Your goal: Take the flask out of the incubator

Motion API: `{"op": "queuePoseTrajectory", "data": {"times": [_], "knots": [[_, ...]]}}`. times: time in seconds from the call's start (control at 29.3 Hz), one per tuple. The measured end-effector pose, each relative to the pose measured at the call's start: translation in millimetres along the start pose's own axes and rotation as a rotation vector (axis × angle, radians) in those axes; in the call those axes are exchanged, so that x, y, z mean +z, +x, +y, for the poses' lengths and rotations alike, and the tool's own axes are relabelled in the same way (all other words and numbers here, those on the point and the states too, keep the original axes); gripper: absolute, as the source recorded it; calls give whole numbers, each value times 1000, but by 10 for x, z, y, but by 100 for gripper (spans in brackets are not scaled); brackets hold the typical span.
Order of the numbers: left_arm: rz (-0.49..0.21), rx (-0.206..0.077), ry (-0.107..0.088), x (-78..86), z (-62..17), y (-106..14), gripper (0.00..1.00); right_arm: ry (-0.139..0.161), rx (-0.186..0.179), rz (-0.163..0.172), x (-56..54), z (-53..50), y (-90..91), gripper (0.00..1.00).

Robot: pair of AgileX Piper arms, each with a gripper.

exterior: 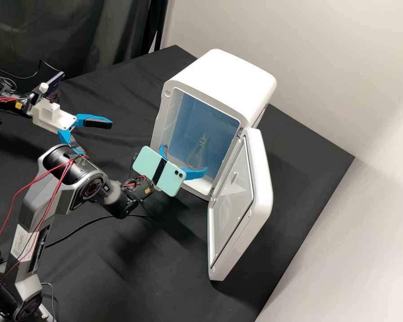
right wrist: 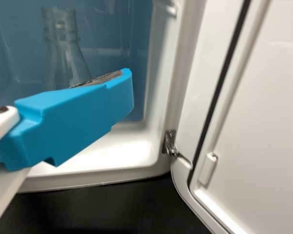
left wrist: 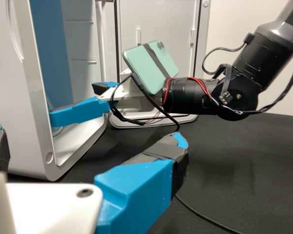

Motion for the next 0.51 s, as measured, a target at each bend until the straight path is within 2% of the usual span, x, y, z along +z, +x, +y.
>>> {"op": "queuePoseTrajectory", "data": {"times": [0.1, 0.31, 0.41, 0.51], "knots": [[0, 0, 0, 0, 0, 0, 100, 6, 11, 14, -65, 1, 72, 100], [2, 1, 0, -5, 1, -1, 100, -7, -6, 10, -92, -27, 180, 100], [2, 1, 0, -5, 1, -1, 100, 4, -18, -5, -118, -40, 214, 100], [2, 1, 0, -5, 1, -1, 100, 11, -18, -1, -166, -48, 258, 100]]}}
